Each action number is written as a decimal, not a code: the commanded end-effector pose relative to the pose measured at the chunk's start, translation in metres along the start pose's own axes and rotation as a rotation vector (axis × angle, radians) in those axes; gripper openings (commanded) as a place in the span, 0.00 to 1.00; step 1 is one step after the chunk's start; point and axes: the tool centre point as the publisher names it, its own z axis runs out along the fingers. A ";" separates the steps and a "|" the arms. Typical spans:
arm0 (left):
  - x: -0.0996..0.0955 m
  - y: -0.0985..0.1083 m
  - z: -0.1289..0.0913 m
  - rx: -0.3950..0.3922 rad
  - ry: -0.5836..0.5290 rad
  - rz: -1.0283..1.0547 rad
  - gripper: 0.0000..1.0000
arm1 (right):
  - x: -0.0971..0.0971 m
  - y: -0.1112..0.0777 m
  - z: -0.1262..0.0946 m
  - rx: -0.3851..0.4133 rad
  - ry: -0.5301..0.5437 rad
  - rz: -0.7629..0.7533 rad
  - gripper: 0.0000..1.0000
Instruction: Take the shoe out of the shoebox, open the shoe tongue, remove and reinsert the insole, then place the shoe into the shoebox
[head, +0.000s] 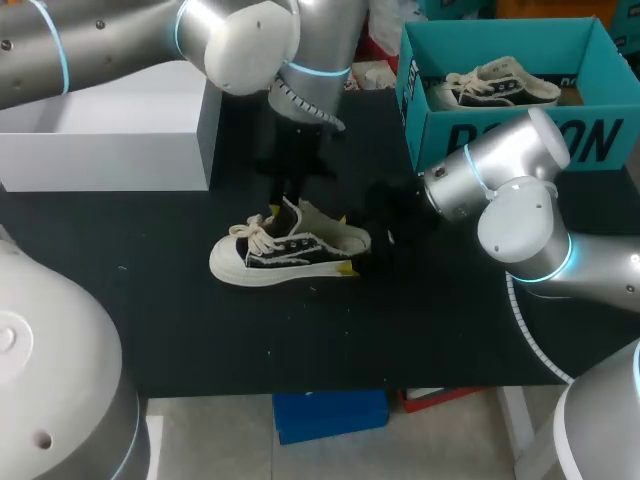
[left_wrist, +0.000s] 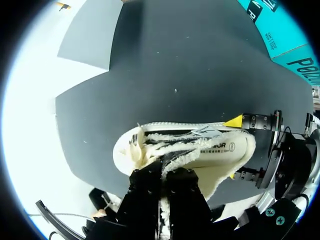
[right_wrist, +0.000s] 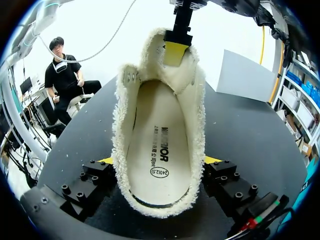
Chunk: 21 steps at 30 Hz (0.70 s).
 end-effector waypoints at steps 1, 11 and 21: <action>-0.015 0.007 0.000 0.026 0.108 0.012 0.00 | 0.000 -0.005 0.009 0.002 0.000 0.002 0.00; -0.035 0.010 0.003 0.074 0.208 0.040 0.00 | 0.000 -0.005 0.009 0.002 0.000 0.002 0.00; -0.048 0.016 0.019 0.093 0.248 0.066 0.05 | 0.000 -0.005 0.009 0.002 0.000 0.002 0.00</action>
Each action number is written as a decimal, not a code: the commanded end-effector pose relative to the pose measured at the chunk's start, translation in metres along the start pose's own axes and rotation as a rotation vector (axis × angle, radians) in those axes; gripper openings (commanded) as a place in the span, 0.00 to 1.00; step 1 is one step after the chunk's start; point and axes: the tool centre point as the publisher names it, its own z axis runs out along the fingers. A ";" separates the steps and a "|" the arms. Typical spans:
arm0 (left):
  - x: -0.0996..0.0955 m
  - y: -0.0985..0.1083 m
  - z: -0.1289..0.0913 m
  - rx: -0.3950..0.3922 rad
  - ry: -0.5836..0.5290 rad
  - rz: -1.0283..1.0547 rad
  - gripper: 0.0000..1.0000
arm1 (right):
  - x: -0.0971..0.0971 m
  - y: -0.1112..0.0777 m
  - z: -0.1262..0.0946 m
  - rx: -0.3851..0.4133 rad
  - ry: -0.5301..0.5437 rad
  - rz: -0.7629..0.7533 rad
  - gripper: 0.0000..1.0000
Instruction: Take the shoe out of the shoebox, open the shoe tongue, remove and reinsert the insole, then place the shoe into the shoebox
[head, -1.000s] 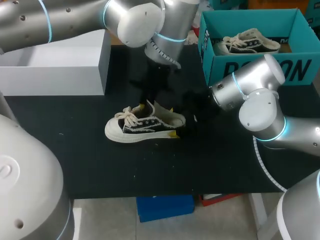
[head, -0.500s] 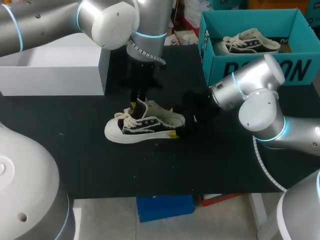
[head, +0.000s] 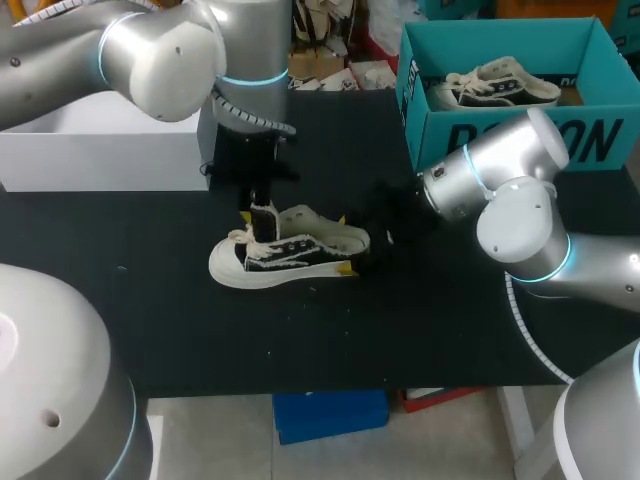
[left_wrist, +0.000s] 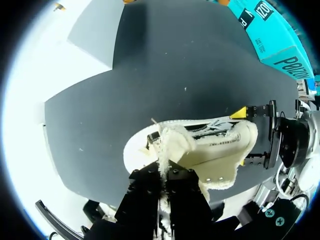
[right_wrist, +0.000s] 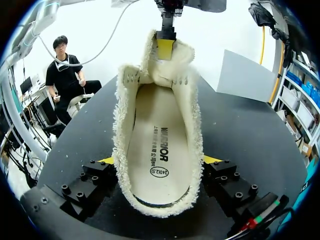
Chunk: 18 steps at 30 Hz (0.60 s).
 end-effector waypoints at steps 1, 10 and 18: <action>-0.011 0.007 0.006 0.021 0.098 0.008 0.06 | 0.000 -0.006 0.008 0.001 0.000 0.003 0.00; -0.014 0.004 0.019 0.030 0.079 0.021 0.12 | 0.000 -0.006 0.008 0.001 0.000 0.003 0.00; -0.014 0.004 0.025 0.026 0.066 0.036 0.24 | 0.000 -0.006 0.008 0.001 0.000 0.003 0.00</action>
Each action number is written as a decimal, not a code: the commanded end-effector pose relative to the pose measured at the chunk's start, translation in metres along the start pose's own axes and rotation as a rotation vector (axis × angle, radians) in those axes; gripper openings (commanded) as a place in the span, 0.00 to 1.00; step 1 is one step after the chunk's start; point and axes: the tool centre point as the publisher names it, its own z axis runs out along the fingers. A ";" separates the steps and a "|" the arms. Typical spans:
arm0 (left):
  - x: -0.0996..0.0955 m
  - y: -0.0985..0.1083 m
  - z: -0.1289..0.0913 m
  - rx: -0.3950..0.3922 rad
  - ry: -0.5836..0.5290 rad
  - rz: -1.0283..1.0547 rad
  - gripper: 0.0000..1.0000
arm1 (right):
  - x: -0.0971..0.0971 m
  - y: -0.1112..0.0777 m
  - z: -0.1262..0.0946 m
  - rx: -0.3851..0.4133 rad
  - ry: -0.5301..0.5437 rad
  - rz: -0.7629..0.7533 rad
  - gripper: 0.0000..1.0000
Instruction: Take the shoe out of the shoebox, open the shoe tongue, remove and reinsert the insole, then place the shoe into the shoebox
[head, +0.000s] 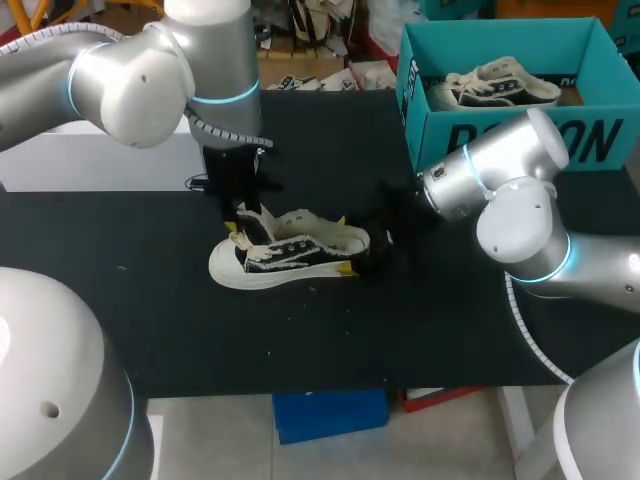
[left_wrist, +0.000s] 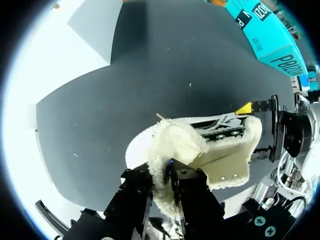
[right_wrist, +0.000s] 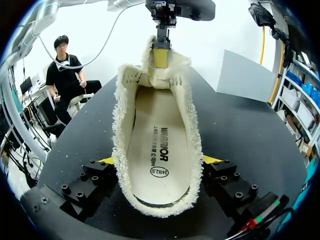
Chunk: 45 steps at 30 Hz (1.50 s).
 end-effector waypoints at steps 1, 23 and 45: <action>0.000 0.000 0.006 -0.001 -0.002 0.004 0.28 | 0.000 -0.006 0.008 0.001 0.000 0.003 0.00; 0.016 -0.015 -0.060 -0.198 0.132 0.557 1.00 | 0.000 -0.006 0.008 0.001 0.000 0.003 0.00; 0.072 -0.028 -0.096 -0.458 0.208 1.339 0.00 | 0.000 -0.006 0.008 0.001 0.000 0.003 0.00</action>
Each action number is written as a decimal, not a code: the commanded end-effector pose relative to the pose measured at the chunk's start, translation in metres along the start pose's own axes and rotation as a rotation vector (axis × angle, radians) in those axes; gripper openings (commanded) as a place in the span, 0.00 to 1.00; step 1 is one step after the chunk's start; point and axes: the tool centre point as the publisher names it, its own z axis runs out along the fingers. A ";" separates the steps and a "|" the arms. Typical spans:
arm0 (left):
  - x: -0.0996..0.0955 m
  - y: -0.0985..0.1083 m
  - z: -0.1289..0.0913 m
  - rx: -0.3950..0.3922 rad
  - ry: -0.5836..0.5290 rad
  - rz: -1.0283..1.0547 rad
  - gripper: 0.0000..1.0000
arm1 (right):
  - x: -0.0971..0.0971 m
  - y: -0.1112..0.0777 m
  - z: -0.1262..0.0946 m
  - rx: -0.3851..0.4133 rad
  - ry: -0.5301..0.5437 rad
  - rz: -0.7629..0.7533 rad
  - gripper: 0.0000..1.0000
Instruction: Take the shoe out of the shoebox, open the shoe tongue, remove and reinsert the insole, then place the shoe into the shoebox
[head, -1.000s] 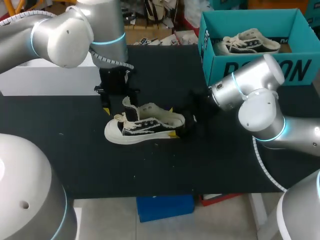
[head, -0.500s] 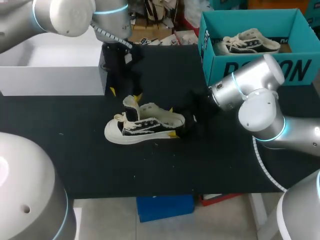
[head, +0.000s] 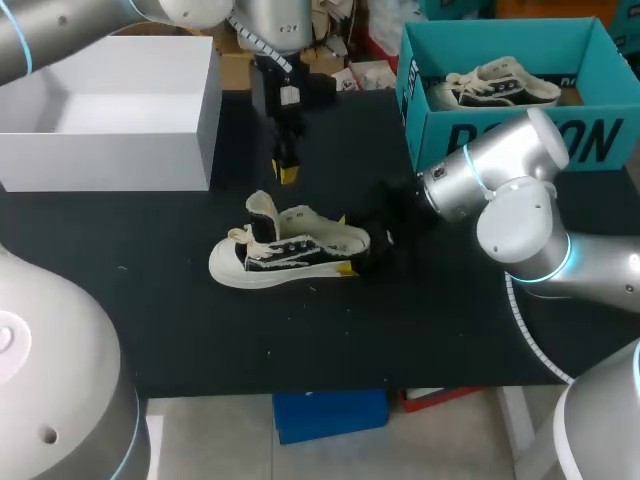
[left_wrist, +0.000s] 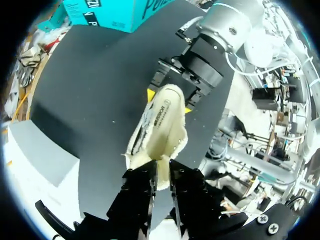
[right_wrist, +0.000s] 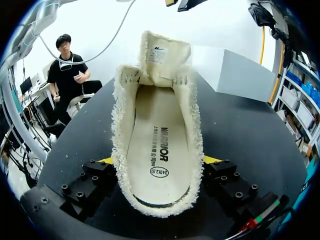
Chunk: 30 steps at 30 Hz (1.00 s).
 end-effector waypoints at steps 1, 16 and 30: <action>-0.006 -0.007 -0.001 -0.205 0.099 0.289 0.00 | 0.000 -0.006 0.008 0.001 0.000 0.002 0.00; -0.006 -0.007 -0.001 -0.205 0.099 0.289 0.00 | 0.000 -0.006 0.008 0.001 0.000 0.002 0.00; 0.004 0.011 0.005 0.113 -0.020 0.367 0.00 | 0.000 -0.006 0.008 0.001 0.000 0.002 0.00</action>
